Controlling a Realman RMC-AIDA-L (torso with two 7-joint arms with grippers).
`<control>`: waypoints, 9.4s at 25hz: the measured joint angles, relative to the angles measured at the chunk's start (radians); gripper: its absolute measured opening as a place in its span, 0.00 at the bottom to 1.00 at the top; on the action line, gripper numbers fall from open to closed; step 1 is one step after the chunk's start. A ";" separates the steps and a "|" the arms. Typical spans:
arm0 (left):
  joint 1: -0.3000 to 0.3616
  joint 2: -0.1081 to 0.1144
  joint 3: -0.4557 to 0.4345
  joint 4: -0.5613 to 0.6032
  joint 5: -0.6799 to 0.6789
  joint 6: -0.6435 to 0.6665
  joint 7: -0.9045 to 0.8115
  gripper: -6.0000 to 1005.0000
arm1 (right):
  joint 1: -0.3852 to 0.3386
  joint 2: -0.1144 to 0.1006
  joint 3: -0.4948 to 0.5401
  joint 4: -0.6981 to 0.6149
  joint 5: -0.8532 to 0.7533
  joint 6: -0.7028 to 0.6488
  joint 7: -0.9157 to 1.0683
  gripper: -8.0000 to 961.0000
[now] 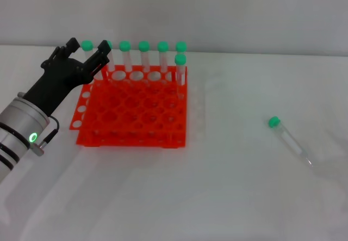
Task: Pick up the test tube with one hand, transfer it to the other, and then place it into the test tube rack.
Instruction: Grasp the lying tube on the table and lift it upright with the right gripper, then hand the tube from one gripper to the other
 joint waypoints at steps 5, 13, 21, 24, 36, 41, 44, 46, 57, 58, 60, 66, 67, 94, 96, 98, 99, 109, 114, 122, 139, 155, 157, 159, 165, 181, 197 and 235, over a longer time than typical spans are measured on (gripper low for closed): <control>0.000 -0.001 0.002 -0.001 -0.002 0.010 -0.009 0.87 | 0.003 -0.001 -0.012 -0.011 -0.019 0.006 0.006 0.71; -0.001 -0.001 0.008 0.003 -0.001 0.014 -0.037 0.87 | 0.002 -0.002 -0.020 -0.048 -0.061 0.005 0.073 0.86; 0.009 -0.001 0.003 -0.003 -0.003 0.015 -0.044 0.87 | 0.035 -0.001 -0.023 -0.492 -0.379 -0.159 0.635 0.86; 0.024 -0.001 0.006 0.000 -0.003 0.015 -0.041 0.87 | 0.078 0.000 -0.038 -0.695 -0.556 -0.163 0.873 0.86; 0.073 0.002 -0.002 0.008 -0.014 0.053 -0.043 0.87 | 0.249 0.001 -0.278 -1.284 -1.187 -0.080 1.623 0.85; 0.074 0.005 -0.001 0.007 -0.022 0.054 -0.041 0.87 | 0.320 0.002 -0.419 -1.331 -1.377 -0.030 1.791 0.85; 0.069 0.005 -0.001 0.008 -0.022 0.054 -0.037 0.87 | 0.383 0.009 -0.543 -1.296 -1.487 -0.014 1.889 0.84; 0.066 0.005 -0.001 0.008 -0.021 0.055 -0.036 0.87 | 0.411 0.009 -0.591 -1.246 -1.508 -0.015 1.916 0.84; 0.069 0.005 -0.001 0.008 -0.015 0.055 -0.035 0.87 | 0.520 0.013 -0.727 -0.938 -1.537 -0.134 1.963 0.79; 0.069 0.005 -0.001 0.007 -0.015 0.055 -0.033 0.87 | 0.531 0.013 -0.731 -0.912 -1.540 -0.139 1.969 0.78; 0.068 0.005 -0.001 0.005 -0.014 0.055 -0.028 0.87 | 0.550 0.013 -0.750 -0.872 -1.561 -0.155 1.992 0.76; 0.063 0.005 -0.001 0.004 -0.014 0.054 -0.018 0.87 | 0.586 0.015 -0.815 -0.820 -1.600 -0.194 2.050 0.70; 0.063 0.005 -0.001 0.004 -0.015 0.054 -0.016 0.87 | 0.587 0.015 -0.815 -0.818 -1.601 -0.195 2.053 0.69; 0.060 0.003 0.000 0.000 -0.016 0.045 0.011 0.87 | 0.654 0.021 -0.843 -0.695 -1.663 -0.228 2.081 0.39; 0.059 0.003 0.000 0.000 -0.016 0.046 0.011 0.87 | 0.656 0.021 -0.843 -0.690 -1.663 -0.231 2.081 0.38; 0.059 0.003 0.001 0.000 -0.017 0.047 0.011 0.87 | 0.661 0.020 -0.843 -0.674 -1.664 -0.237 2.081 0.37; 0.059 0.003 0.001 0.000 -0.017 0.047 0.011 0.87 | 0.665 0.020 -0.843 -0.665 -1.664 -0.241 2.081 0.37; 0.054 0.002 0.003 0.000 -0.019 0.048 0.011 0.87 | 0.691 0.017 -0.843 -0.609 -1.665 -0.272 2.076 0.34; 0.053 0.002 0.005 -0.001 -0.018 0.047 0.010 0.87 | 0.690 0.016 -0.855 -0.608 -1.666 -0.272 2.070 0.28; 0.053 0.002 0.005 -0.001 -0.017 0.049 0.005 0.87 | 0.662 0.016 -0.851 -0.661 -1.666 -0.261 2.069 0.20; -0.019 0.014 0.011 0.077 0.276 0.056 -0.235 0.87 | 0.297 0.015 -0.760 -1.015 -1.268 -0.620 1.809 0.20; -0.193 0.001 0.067 0.078 0.462 0.067 -0.443 0.87 | 0.167 0.017 -0.862 -0.807 -0.485 -0.850 1.059 0.21; -0.205 0.001 0.073 0.076 0.462 0.066 -0.457 0.87 | 0.167 0.017 -0.865 -0.802 -0.460 -0.848 1.025 0.21; -0.217 0.000 0.076 0.070 0.462 0.063 -0.471 0.87 | 0.166 0.017 -0.867 -0.802 -0.441 -0.839 1.000 0.21; -0.220 0.000 0.090 0.068 0.457 0.060 -0.485 0.87 | 0.157 0.018 -0.868 -0.803 -0.340 -0.769 0.913 0.21; -0.240 0.000 0.100 0.064 0.471 0.054 -0.500 0.87 | 0.183 0.021 -0.933 -0.842 -0.278 -0.726 0.877 0.21; -0.234 0.000 0.101 0.067 0.474 0.059 -0.503 0.55 | 0.186 0.014 -0.929 -0.837 -0.285 -0.758 0.874 0.21; -0.217 -0.003 0.101 0.071 0.442 0.064 -0.513 0.22 | 0.167 0.012 -0.914 -0.820 -0.305 -0.724 0.836 0.29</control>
